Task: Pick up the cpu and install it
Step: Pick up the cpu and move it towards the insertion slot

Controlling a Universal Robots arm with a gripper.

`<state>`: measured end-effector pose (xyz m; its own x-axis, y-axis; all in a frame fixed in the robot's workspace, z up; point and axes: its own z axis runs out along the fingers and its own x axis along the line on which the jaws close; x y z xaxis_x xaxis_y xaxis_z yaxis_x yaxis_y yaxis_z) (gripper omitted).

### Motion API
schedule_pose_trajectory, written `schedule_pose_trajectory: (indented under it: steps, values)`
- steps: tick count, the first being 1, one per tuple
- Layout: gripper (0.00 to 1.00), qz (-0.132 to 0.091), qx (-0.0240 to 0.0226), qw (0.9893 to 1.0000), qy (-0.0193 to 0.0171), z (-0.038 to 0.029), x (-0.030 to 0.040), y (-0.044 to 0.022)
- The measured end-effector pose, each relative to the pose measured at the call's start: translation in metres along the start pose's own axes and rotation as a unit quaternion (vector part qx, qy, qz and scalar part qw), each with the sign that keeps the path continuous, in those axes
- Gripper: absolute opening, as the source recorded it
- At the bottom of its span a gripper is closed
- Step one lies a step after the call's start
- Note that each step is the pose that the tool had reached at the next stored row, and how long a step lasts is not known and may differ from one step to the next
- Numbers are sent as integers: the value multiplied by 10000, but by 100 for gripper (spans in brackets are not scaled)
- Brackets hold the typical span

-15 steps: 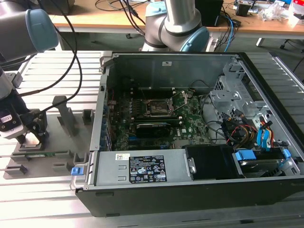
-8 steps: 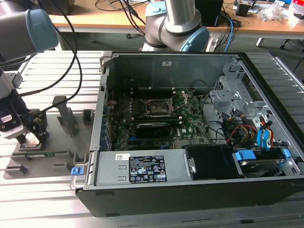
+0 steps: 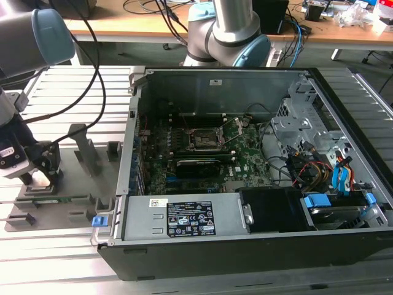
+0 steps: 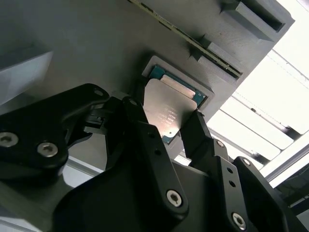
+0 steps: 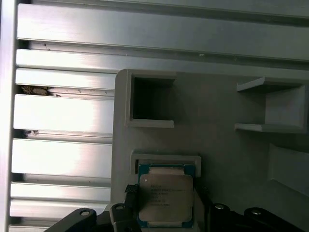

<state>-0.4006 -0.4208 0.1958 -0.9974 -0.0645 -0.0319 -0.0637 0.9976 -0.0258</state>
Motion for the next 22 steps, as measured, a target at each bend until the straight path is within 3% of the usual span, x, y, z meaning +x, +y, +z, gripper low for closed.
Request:
schedule_pose_trajectory:
  steps: [16, 22]
  values:
    - [54, 0, 6, 10000, 0, -169, -5, -4]
    - [54, 0, 6, 10000, 0, -276, -9, -7]
